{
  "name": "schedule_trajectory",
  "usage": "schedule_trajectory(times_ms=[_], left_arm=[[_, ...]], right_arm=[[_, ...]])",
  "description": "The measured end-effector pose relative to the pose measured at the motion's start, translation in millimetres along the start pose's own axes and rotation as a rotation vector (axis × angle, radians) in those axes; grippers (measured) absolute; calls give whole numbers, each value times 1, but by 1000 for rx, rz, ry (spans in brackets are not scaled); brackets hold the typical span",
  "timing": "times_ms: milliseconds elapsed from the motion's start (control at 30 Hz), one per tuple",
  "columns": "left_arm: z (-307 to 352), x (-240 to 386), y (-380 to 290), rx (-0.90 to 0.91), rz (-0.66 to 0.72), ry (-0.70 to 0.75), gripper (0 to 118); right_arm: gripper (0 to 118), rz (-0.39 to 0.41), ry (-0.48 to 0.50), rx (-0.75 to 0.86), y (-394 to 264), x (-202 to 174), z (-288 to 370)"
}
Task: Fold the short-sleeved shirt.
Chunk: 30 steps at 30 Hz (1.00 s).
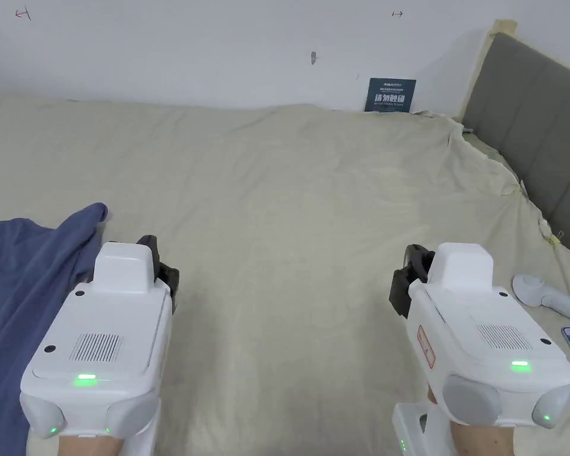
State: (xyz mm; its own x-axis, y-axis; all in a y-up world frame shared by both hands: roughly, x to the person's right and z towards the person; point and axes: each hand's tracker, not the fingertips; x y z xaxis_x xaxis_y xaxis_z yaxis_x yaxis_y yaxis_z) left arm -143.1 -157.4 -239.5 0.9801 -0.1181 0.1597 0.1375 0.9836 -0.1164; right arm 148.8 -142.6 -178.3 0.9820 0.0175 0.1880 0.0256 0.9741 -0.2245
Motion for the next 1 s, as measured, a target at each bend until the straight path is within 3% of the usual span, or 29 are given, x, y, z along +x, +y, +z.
schedule_trajectory(times_ms=[1000], left_arm=[[-1, -2, -1, 0, 10, -7, 0]], right_arm=[[0, 9, 24, 1, 2, -1, 1]])
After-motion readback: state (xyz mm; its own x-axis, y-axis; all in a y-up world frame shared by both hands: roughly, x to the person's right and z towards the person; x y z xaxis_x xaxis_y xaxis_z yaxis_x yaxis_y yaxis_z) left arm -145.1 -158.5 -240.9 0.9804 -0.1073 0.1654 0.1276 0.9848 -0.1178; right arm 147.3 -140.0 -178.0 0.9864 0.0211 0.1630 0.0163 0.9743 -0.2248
